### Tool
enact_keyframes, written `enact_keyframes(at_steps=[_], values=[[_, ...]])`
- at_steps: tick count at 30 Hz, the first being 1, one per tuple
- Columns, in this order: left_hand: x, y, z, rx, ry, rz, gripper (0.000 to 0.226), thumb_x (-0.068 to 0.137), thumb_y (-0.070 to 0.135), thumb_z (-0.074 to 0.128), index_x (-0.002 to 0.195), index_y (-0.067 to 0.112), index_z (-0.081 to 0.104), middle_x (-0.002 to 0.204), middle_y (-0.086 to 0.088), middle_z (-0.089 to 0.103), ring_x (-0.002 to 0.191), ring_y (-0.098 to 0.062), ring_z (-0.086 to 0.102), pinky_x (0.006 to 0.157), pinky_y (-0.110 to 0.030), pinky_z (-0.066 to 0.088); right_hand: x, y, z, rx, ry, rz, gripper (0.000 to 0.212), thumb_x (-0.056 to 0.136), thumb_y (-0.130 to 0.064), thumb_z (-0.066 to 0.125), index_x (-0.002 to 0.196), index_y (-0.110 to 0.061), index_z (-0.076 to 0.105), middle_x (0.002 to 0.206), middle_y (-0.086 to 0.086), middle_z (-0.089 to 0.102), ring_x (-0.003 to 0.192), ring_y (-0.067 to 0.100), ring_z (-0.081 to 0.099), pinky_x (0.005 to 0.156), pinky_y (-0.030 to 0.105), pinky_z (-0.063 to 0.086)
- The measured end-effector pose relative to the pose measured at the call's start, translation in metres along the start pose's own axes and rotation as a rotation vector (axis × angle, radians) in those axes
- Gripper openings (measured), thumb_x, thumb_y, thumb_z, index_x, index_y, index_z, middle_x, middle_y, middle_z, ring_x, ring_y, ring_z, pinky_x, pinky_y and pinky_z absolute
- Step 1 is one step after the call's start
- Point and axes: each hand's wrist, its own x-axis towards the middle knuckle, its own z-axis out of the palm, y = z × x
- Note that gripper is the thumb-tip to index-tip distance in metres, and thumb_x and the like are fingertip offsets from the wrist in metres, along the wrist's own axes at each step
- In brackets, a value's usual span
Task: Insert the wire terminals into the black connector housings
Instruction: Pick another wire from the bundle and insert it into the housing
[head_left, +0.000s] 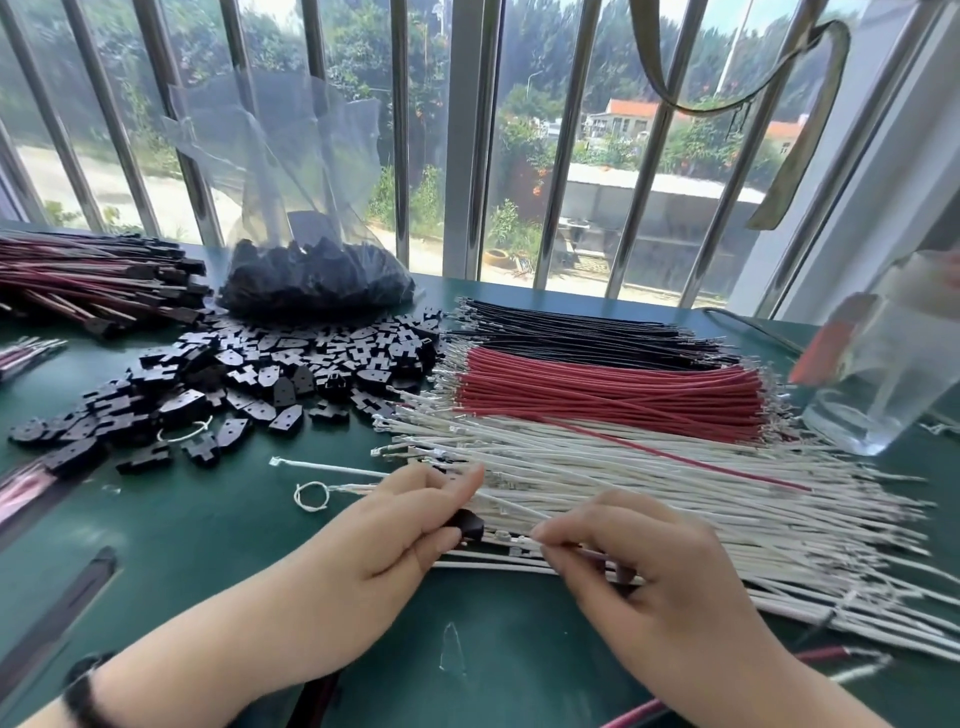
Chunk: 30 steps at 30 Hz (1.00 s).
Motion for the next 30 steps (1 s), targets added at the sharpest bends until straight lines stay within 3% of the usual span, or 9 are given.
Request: enact_keyframes(at_steps=[2,5,8,14,19,22,27,30], values=[[0.001,0.000,-0.001,-0.047,0.056,-0.041,0.045,0.088,0.028,0.058,0.126,0.048,0.046,0.101,0.021,0.053,0.096,0.002,0.055,0.081,-0.006,0.039,0.000,0.000,0.000,-0.023,-0.002,0.006,0.011,0.079,-0.024,0.068,0.086,-0.032,0.070,0.078,-0.019,0.064,0.067,0.003,0.061,0.054,0.012,0.045],[0.002,0.004,-0.003,-0.303,0.170,-0.141,0.041,0.057,0.029,0.075,0.097,0.039,0.073,0.089,0.001,0.066,0.071,-0.013,0.065,0.060,-0.022,0.051,0.000,0.000,0.000,-0.032,0.000,0.012,0.009,0.079,-0.027,0.067,0.085,-0.032,0.071,0.080,-0.020,0.065,0.068,0.003,0.063,0.056,0.021,0.051],[0.001,0.009,-0.003,-0.409,0.145,-0.142,0.041,0.043,0.026,0.081,0.084,0.026,0.077,0.084,-0.003,0.071,0.052,-0.011,0.062,0.051,-0.018,0.050,0.000,0.000,-0.001,-0.014,-0.009,0.002,0.010,0.081,-0.034,0.060,0.085,-0.031,0.069,0.081,-0.019,0.064,0.066,0.005,0.062,0.055,0.027,0.051],[0.004,0.012,-0.003,-0.461,0.116,-0.190,0.038,0.045,0.031,0.091,0.079,0.025,0.078,0.082,-0.008,0.073,0.054,-0.017,0.064,0.053,-0.022,0.053,0.001,0.000,-0.002,-0.019,-0.027,-0.025,0.009,0.082,-0.034,0.059,0.087,-0.031,0.066,0.082,-0.019,0.062,0.063,0.006,0.060,0.054,0.031,0.051],[0.004,0.008,-0.007,-0.479,0.088,-0.199,0.058,0.033,0.054,0.089,0.081,0.024,0.077,0.078,-0.012,0.072,0.055,-0.017,0.064,0.057,-0.021,0.053,0.001,-0.001,-0.004,-0.015,-0.043,-0.001,0.013,0.083,-0.037,0.056,0.089,-0.032,0.067,0.082,-0.020,0.063,0.068,0.004,0.061,0.057,0.028,0.051],[0.004,0.007,-0.007,-0.484,0.067,-0.207,0.060,0.031,0.057,0.089,0.080,0.024,0.077,0.076,-0.012,0.070,0.055,-0.016,0.063,0.057,-0.022,0.052,0.001,-0.001,-0.006,-0.041,-0.063,0.002,0.014,0.083,-0.037,0.057,0.089,-0.032,0.068,0.078,-0.017,0.062,0.068,0.004,0.060,0.057,0.028,0.051],[0.005,0.007,-0.008,-0.504,-0.014,-0.253,0.056,0.035,0.052,0.089,0.082,0.023,0.077,0.067,-0.004,0.070,0.053,-0.015,0.063,0.057,-0.018,0.050,0.000,-0.002,-0.008,-0.093,-0.140,-0.008,0.012,0.084,-0.035,0.057,0.090,-0.033,0.067,0.076,-0.017,0.059,0.067,0.001,0.056,0.054,0.024,0.048],[0.005,0.008,-0.007,-0.487,-0.020,-0.280,0.048,0.037,0.040,0.089,0.081,0.022,0.077,0.066,-0.005,0.068,0.053,-0.015,0.062,0.056,-0.020,0.050,-0.001,-0.002,-0.008,-0.046,-0.136,0.034,0.010,0.084,-0.031,0.060,0.092,-0.033,0.066,0.076,-0.016,0.059,0.069,0.003,0.058,0.058,0.023,0.048]])
